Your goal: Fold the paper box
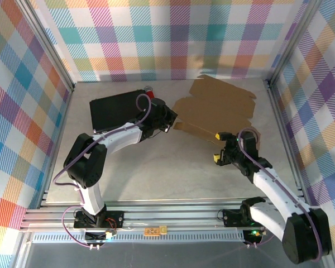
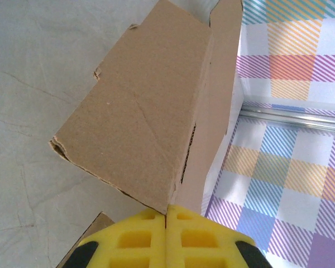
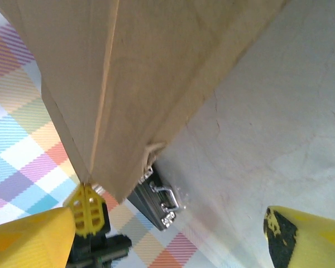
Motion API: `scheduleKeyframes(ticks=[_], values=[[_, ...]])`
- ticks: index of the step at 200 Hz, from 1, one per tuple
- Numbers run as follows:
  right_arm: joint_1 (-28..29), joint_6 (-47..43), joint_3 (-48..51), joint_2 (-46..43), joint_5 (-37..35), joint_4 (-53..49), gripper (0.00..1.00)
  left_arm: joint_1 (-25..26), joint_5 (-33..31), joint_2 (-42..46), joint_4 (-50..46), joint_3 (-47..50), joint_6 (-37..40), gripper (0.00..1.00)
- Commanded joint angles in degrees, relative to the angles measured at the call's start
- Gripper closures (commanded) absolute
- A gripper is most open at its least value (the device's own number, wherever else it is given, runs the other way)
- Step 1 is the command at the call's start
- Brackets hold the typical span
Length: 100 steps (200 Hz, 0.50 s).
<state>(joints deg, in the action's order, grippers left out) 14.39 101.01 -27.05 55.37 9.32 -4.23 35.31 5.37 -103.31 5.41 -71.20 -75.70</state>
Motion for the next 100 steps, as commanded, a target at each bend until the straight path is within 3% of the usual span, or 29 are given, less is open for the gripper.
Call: scheduleKeyframes(ticks=[1, 82, 100], values=[[0.3, -0.8, -0.8, 3.3, -2.2, 7.0, 0.22, 0.7, 0.7, 2.7, -1.7, -1.7, -1.5, 1.00], [0.1, -6.9, -2.5, 8.1, -6.2, 13.6, 0.53, 0.8, 1.2, 5.2, -1.7, -0.2, -2.0, 1.00], [0.0, -7.8, -2.9, 8.0, -6.6, 14.7, 0.68, 0.8, 1.3, 5.8, -2.1, 0.2, -1.9, 1.00]])
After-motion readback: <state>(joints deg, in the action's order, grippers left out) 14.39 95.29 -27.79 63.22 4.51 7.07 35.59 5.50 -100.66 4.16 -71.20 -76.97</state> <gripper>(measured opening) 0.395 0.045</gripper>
